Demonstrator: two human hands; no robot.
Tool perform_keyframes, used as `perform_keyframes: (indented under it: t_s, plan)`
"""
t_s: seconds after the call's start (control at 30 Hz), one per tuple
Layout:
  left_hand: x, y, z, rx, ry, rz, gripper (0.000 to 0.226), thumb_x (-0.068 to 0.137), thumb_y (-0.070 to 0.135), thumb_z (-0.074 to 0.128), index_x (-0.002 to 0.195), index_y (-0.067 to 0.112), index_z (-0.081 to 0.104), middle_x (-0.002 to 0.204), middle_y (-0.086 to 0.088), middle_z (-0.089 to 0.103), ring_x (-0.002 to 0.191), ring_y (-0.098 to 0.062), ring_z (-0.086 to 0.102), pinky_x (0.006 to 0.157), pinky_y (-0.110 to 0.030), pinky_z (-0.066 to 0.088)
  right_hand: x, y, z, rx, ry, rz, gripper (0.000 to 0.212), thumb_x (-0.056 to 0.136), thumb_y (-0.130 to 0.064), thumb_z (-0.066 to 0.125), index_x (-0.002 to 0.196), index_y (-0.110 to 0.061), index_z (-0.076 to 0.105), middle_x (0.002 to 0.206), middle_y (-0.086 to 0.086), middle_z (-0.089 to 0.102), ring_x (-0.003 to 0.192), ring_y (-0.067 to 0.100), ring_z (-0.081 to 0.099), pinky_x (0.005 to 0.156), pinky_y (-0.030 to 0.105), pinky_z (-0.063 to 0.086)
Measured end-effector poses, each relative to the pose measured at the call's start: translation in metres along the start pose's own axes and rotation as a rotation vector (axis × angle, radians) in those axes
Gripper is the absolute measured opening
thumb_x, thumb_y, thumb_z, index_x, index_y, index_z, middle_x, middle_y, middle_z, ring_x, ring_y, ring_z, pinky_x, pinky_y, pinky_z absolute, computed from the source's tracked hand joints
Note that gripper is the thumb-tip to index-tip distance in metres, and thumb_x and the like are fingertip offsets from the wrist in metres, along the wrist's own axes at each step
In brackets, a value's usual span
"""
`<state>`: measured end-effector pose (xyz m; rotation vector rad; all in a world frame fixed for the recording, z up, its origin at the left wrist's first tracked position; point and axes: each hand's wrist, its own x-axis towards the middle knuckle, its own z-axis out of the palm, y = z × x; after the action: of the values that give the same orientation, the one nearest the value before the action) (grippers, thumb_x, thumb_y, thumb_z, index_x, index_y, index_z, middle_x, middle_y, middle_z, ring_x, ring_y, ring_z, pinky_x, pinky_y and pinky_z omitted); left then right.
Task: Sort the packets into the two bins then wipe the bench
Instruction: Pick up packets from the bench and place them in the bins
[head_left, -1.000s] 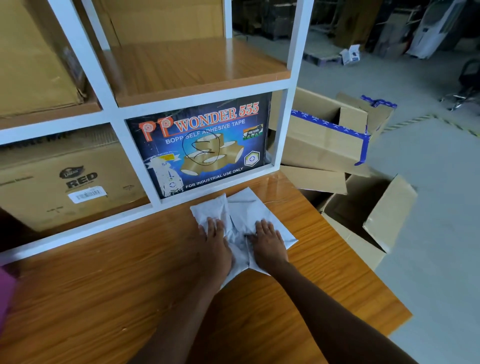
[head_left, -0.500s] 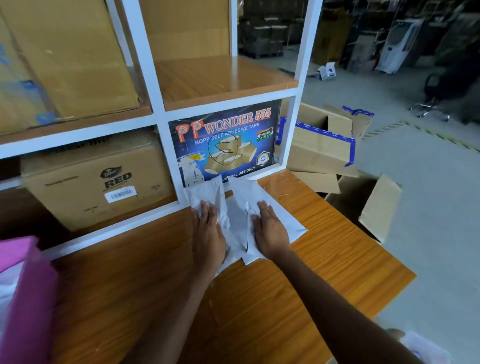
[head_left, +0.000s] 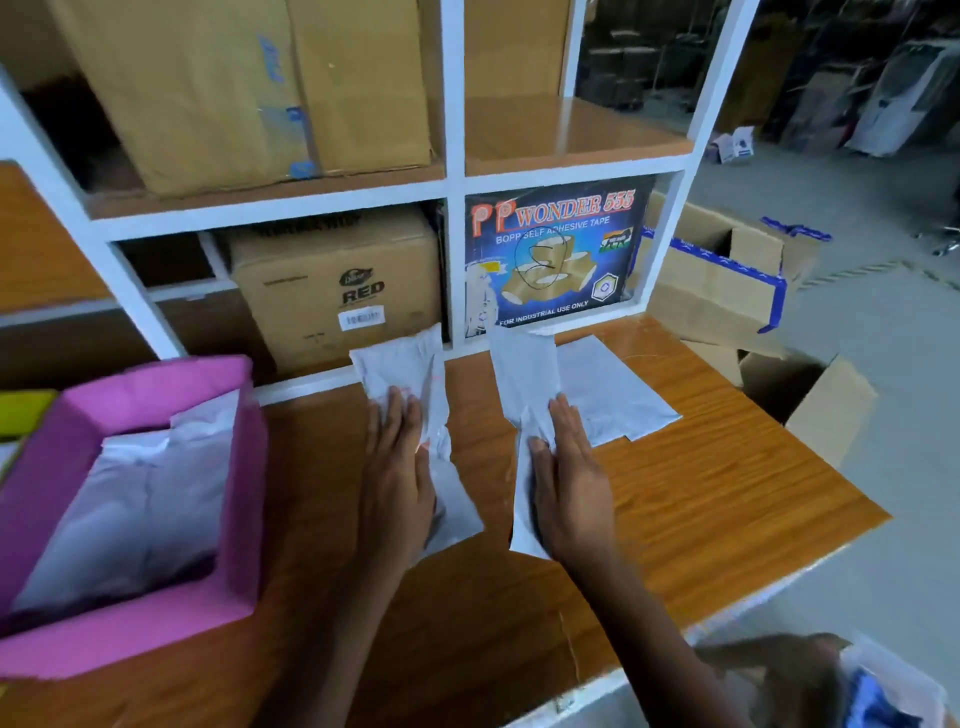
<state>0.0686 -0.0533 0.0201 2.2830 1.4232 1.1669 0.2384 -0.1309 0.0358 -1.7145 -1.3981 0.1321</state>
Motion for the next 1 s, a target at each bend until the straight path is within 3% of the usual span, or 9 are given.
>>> perform_keyframes:
  t_s: [0.17, 0.3, 0.47, 0.67, 0.87, 1.0]
  plan:
    - [-0.059, 0.005, -0.056, 0.058, 0.064, -0.032, 0.049, 0.098, 0.021, 0.032, 0.146, 0.008, 0.034, 0.155, -0.009, 0.027, 0.147, -0.025, 0.015, 0.121, -0.037, 0.016, -0.049, -0.03, 0.01, 0.092, -0.058, -0.062, 0.056, 0.101, -0.042, 0.03, 0.148, -0.012, 0.034, 0.156, 0.003, 0.032, 0.145, 0.014, 0.026, 0.113, 0.032, 0.035]
    - [-0.096, -0.005, -0.094, 0.089, 0.061, -0.079, 0.05, 0.097, 0.018, 0.032, 0.145, 0.006, 0.035, 0.157, -0.01, 0.024, 0.148, -0.026, 0.012, 0.115, -0.053, 0.026, -0.079, -0.057, 0.026, 0.152, -0.129, -0.093, 0.057, 0.101, -0.043, 0.028, 0.149, -0.014, 0.031, 0.157, -0.001, 0.027, 0.146, 0.01, 0.022, 0.113, 0.031, 0.034]
    - [-0.122, -0.02, -0.153, 0.164, 0.09, -0.1, 0.05, 0.098, 0.018, 0.031, 0.146, 0.007, 0.033, 0.158, -0.008, 0.022, 0.148, -0.025, 0.01, 0.119, -0.041, 0.019, -0.098, -0.099, 0.05, 0.232, -0.2, -0.121, 0.057, 0.101, -0.045, 0.025, 0.15, -0.017, 0.028, 0.158, -0.003, 0.026, 0.146, 0.008, 0.019, 0.111, 0.04, 0.039]
    - [-0.113, -0.072, -0.22, 0.272, 0.133, -0.119, 0.05, 0.098, 0.018, 0.031, 0.147, 0.007, 0.032, 0.157, -0.008, 0.022, 0.148, -0.027, 0.011, 0.119, -0.036, 0.017, -0.085, -0.154, 0.084, 0.211, -0.259, -0.171, 0.057, 0.101, -0.043, 0.024, 0.151, -0.015, 0.025, 0.159, -0.001, 0.023, 0.148, 0.01, 0.014, 0.118, 0.043, 0.028]
    - [-0.06, -0.164, -0.249, 0.366, 0.028, -0.164, 0.051, 0.098, 0.023, 0.028, 0.143, 0.002, 0.039, 0.153, -0.016, 0.029, 0.145, -0.035, 0.019, 0.116, -0.045, 0.023, -0.05, -0.212, 0.142, 0.103, -0.3, -0.255, 0.07, 0.096, -0.052, 0.016, 0.147, -0.009, 0.035, 0.155, 0.005, 0.031, 0.146, 0.016, 0.023, 0.117, 0.037, 0.03]
    - [-0.017, -0.219, -0.244, 0.391, -0.127, -0.135, 0.057, 0.094, 0.026, 0.023, 0.131, -0.008, 0.05, 0.139, -0.031, 0.044, 0.131, -0.052, 0.036, 0.108, -0.06, 0.031, -0.028, -0.244, 0.195, 0.05, -0.288, -0.291, 0.056, 0.1, -0.039, 0.029, 0.144, -0.004, 0.039, 0.152, 0.011, 0.037, 0.144, 0.022, 0.029, 0.116, 0.033, 0.026]
